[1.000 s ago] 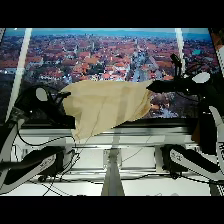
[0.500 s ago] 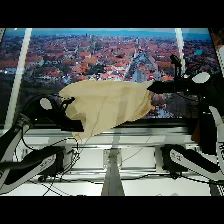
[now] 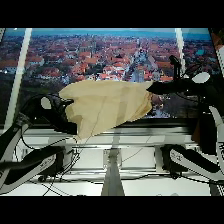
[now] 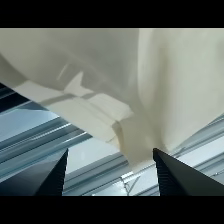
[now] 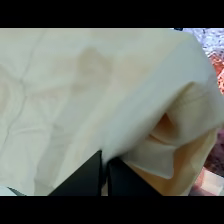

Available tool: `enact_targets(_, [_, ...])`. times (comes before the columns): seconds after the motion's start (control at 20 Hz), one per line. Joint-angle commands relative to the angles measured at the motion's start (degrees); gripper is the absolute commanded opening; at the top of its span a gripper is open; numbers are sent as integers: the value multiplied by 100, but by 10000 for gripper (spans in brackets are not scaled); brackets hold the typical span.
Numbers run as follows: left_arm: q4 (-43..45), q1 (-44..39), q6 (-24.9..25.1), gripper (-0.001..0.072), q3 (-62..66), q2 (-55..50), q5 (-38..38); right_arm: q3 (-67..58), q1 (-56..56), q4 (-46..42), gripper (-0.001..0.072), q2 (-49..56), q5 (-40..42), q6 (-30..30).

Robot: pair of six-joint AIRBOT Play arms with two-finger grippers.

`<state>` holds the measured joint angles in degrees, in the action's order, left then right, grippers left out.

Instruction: Fold the clothes and pants, and hang the long-sleeved shirts on hangers.

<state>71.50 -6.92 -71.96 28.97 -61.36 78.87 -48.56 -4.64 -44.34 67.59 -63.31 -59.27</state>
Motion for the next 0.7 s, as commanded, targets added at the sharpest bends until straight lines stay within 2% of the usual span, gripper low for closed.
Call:
enact_targets(0.0, [-90,4,4,564,-20,-4,-308,-7,4,9,14,-4,-17,-4])
enact_targets(0.3, [-1353,-2,396,564,-466,-4,-831,-7,4,33,13,-4,-35,-17])
enact_targets(0.4, [-1453,-2,476,563,-579,-4,-946,-7,4,111,13,-4,-37,-20])
enact_targets(0.45, [-1456,-2,498,506,-623,-4,-1058,-7,4,133,14,-4,-37,-20])
enact_targets(0.55, [-1462,-2,494,236,-638,-2,-1316,-7,4,177,13,-4,-39,-20])
enact_targets(0.6, [-1460,-2,494,147,-638,-2,-1432,-7,4,216,13,-4,-37,-17])
enact_targets(0.65, [-1473,-2,494,27,-636,-2,-1545,-9,4,254,13,-4,-37,-17])
